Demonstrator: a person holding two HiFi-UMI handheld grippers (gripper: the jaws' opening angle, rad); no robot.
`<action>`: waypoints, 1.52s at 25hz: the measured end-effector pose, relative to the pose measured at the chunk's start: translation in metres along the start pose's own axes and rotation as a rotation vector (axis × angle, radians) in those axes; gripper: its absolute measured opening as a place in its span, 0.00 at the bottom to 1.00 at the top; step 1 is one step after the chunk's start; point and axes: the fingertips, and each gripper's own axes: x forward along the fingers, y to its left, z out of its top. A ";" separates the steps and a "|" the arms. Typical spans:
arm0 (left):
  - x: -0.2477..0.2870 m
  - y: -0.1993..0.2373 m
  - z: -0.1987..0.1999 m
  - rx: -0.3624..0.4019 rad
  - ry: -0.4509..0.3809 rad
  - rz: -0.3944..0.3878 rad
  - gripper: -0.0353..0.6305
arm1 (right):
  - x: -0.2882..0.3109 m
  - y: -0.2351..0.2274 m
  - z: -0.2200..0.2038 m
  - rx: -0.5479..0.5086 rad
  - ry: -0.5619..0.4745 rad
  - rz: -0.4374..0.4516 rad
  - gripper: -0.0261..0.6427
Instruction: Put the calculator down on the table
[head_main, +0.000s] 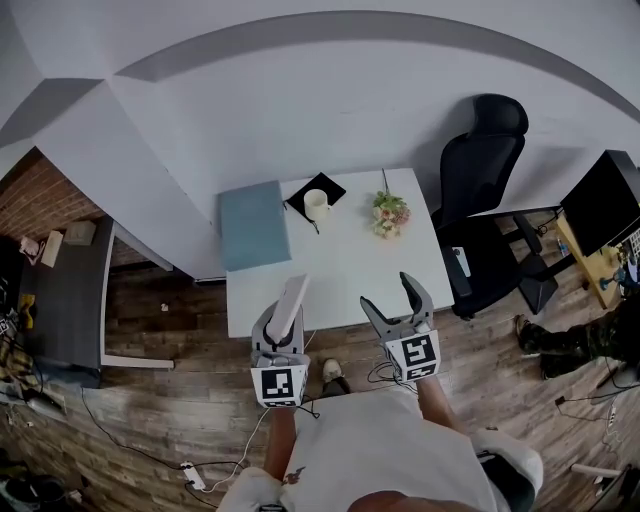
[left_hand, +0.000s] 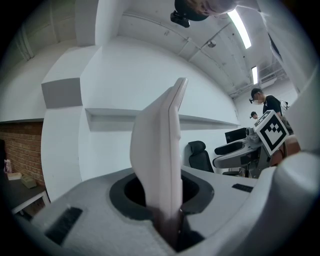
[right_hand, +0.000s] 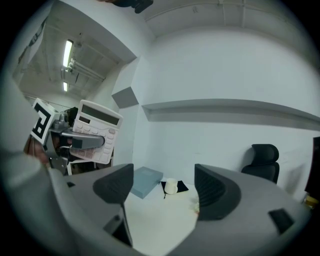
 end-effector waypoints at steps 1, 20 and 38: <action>0.004 0.005 -0.001 -0.006 0.001 -0.003 0.18 | 0.006 0.001 0.001 -0.001 0.001 -0.004 0.61; 0.060 0.067 -0.018 -0.026 -0.022 -0.067 0.18 | 0.074 0.000 0.008 -0.029 0.038 -0.083 0.61; 0.125 0.083 -0.035 -0.034 0.010 -0.081 0.18 | 0.129 -0.038 0.000 -0.016 0.064 -0.094 0.60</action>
